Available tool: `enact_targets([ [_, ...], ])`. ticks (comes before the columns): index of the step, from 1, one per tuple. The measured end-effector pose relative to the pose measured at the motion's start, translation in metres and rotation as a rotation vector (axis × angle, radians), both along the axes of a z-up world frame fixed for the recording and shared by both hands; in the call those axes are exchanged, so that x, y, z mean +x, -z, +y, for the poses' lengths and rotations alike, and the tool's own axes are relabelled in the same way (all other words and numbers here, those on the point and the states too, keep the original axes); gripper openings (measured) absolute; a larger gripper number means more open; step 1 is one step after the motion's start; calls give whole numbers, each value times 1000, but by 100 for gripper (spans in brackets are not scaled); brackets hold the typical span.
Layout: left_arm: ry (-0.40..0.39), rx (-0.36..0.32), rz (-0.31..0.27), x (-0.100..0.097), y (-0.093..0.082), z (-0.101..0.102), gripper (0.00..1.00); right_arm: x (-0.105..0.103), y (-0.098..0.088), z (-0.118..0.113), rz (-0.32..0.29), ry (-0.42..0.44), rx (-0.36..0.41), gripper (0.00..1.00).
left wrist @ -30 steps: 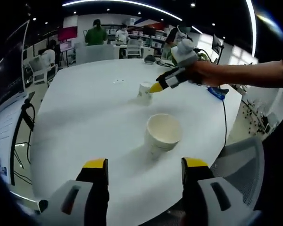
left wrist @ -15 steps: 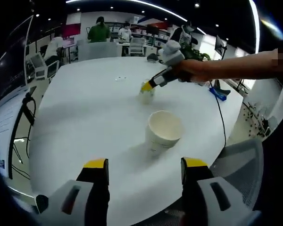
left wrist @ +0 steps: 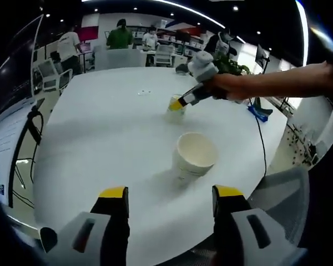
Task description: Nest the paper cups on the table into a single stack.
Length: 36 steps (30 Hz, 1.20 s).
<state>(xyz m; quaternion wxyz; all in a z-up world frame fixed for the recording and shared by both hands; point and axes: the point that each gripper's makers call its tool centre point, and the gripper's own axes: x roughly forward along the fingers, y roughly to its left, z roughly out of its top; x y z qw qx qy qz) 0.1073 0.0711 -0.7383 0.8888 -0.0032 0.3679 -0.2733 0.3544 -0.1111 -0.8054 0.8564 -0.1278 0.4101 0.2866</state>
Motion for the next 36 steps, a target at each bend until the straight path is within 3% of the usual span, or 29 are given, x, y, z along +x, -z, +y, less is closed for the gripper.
enact_targets([
  [1,-3,-8,-3,1,-1,-1,59,-8,-13,-1,-11,0,14,39],
  [4,-3,-23,-8,3,-4,-4,58,-12,-21,-1,-43,-33,-4,39],
  [7,-3,-38,-15,7,-5,-6,58,-33,-40,12,-89,-105,16,39],
  [8,-9,-57,-17,10,-7,-6,58,-27,-36,13,-99,-119,8,39],
  [10,-14,-92,-19,12,-9,-9,58,-47,-52,20,-115,-147,15,39],
  [12,-16,-115,-19,13,-11,-13,58,-65,-67,27,-124,-148,45,39],
  [14,-17,-128,-20,15,-13,-15,58,-58,-67,30,-127,-149,67,39],
  [18,-11,-162,-36,23,-21,-17,58,-65,-84,43,-140,-158,139,39],
  [23,0,-185,-52,33,-25,-21,58,-87,-113,52,-155,-161,187,39],
  [26,4,-209,-54,35,-26,-26,57,-101,-122,56,-160,-170,202,39],
  [29,23,-226,-62,40,-29,-32,57,-102,-120,53,-159,-170,219,39],
  [36,52,-258,-69,45,-33,-47,56,-121,-143,59,-160,-160,279,39],
])
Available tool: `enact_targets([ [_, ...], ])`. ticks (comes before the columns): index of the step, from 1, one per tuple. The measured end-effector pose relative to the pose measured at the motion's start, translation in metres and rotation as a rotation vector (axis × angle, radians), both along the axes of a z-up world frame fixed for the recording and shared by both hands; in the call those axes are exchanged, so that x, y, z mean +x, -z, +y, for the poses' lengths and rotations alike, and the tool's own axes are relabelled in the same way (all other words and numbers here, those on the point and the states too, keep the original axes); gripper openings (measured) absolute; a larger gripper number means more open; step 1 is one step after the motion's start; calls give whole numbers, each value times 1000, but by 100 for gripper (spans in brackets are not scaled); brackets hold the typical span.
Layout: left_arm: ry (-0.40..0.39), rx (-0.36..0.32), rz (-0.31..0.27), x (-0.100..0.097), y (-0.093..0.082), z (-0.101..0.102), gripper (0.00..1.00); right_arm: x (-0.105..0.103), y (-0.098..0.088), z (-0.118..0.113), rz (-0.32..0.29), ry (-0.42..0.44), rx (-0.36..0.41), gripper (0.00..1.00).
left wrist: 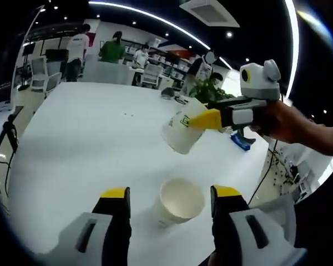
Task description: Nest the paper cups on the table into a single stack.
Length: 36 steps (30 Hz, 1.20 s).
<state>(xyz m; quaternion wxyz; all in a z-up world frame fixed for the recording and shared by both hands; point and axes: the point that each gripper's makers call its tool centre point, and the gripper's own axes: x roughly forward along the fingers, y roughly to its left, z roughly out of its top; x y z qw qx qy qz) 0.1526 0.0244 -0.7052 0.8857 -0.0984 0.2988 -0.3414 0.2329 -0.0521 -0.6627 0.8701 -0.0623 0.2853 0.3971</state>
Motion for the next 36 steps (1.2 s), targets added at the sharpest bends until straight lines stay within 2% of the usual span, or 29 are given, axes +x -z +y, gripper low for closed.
enact_targets([
  [8,20,-57,-23,10,-7,-13,54,-20,-14,15,9,-22,70,39],
  [10,23,-78,-38,12,-9,-16,52,-31,-20,23,13,-37,91,39],
  [14,33,-107,-64,14,-15,-22,49,-36,-22,27,16,-61,99,39],
  [21,69,-117,-94,13,-20,-31,43,-41,-26,34,40,-71,148,39],
  [36,104,-146,-151,13,-32,-36,33,-55,-27,46,80,-125,186,39],
])
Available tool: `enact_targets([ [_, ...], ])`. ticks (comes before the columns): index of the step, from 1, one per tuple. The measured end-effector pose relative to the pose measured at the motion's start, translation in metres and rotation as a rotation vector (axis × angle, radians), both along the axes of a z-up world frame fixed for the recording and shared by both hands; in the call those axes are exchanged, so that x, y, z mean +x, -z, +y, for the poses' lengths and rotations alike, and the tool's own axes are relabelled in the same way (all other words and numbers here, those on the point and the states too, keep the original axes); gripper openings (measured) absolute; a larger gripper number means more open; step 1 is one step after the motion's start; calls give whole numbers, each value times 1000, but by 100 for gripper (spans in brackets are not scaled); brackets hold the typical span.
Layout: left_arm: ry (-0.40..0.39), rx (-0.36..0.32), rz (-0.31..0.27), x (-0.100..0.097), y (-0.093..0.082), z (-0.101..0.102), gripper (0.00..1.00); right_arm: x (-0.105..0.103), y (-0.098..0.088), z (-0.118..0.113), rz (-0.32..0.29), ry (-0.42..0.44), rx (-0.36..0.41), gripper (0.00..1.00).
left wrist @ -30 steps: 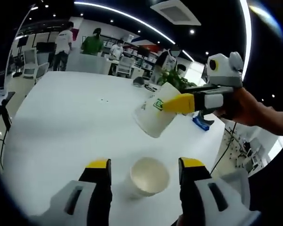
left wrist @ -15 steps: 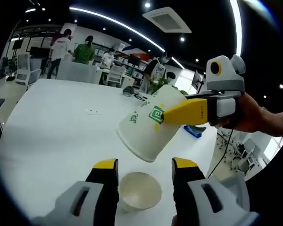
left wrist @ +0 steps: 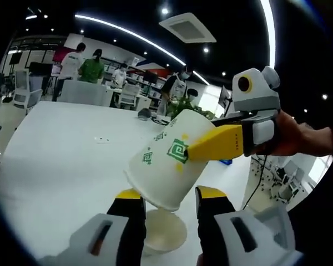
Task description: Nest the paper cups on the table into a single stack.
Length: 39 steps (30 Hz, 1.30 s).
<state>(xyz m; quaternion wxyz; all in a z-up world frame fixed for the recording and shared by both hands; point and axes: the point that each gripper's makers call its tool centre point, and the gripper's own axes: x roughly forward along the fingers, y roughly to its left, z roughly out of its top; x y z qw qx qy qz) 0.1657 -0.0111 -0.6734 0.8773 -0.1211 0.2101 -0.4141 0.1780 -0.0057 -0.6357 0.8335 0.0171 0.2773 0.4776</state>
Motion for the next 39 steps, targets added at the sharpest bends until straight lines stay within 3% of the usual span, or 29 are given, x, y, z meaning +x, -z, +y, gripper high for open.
enact_targets([
  [14,10,16,-17,-8,-2,5,26,-15,2,8,38,-91,18,39],
  [27,79,64,-59,-23,-2,7,18,-31,21,1,71,-204,-59,41],
  [35,179,197,-116,-31,3,7,15,-43,26,0,107,-281,-89,42],
  [39,209,210,-130,-34,3,4,13,-44,31,-4,127,-309,-95,43],
])
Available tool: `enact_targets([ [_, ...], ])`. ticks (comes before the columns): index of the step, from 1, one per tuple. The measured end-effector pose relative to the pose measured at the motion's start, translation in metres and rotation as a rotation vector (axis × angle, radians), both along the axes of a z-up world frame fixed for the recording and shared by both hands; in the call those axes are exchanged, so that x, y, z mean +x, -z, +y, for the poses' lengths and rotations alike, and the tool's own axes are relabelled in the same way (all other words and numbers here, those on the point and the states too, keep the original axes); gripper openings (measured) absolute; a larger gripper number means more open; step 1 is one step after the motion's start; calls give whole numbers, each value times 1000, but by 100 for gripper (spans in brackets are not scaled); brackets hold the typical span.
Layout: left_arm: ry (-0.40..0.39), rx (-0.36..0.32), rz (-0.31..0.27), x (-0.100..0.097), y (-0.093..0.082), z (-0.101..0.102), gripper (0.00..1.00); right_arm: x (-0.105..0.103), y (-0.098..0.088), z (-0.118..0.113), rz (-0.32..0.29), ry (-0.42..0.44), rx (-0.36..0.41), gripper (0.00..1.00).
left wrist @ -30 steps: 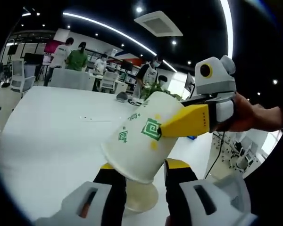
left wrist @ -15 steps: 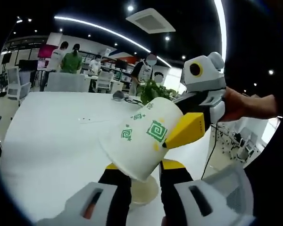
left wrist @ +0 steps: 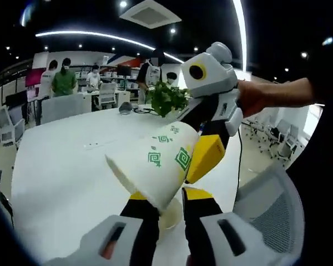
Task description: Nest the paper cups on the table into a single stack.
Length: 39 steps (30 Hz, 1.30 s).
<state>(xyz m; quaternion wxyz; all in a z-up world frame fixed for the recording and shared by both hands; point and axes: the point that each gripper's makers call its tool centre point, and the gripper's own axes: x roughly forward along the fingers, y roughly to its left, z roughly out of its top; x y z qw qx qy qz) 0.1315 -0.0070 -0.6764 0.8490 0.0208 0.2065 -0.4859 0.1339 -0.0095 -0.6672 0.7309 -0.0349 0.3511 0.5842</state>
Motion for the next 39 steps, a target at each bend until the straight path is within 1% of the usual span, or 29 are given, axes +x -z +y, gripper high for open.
enact_targets([
  [6,20,-13,-4,-2,-1,-3,10,-1,-1,-3,31,-37,32,43],
  [9,44,-11,-14,-5,-3,-5,9,-5,-5,-3,82,-57,78,43],
  [12,57,-4,-24,-5,-4,-5,9,-5,-6,-4,104,-65,103,42],
  [17,57,-16,-28,-4,-6,-4,10,-6,-7,-3,139,-57,139,42],
  [18,58,-27,-28,-4,-8,-4,10,-8,-7,-2,165,-52,157,42],
  [22,54,-74,-26,-8,-17,-5,11,-8,-9,0,200,-39,203,42],
  [23,54,-78,-26,-8,-18,-5,12,-8,-11,0,215,-34,227,41],
  [26,53,-82,-26,-10,-20,-6,12,-8,-15,1,243,-22,263,41],
  [35,53,-145,-21,-14,-33,-7,15,-9,-18,5,262,-24,304,41],
  [37,60,-138,-21,-16,-32,-8,16,-11,-21,6,273,-23,322,41],
  [39,66,-130,-20,-18,-29,-9,17,-12,-27,9,294,-20,358,40],
])
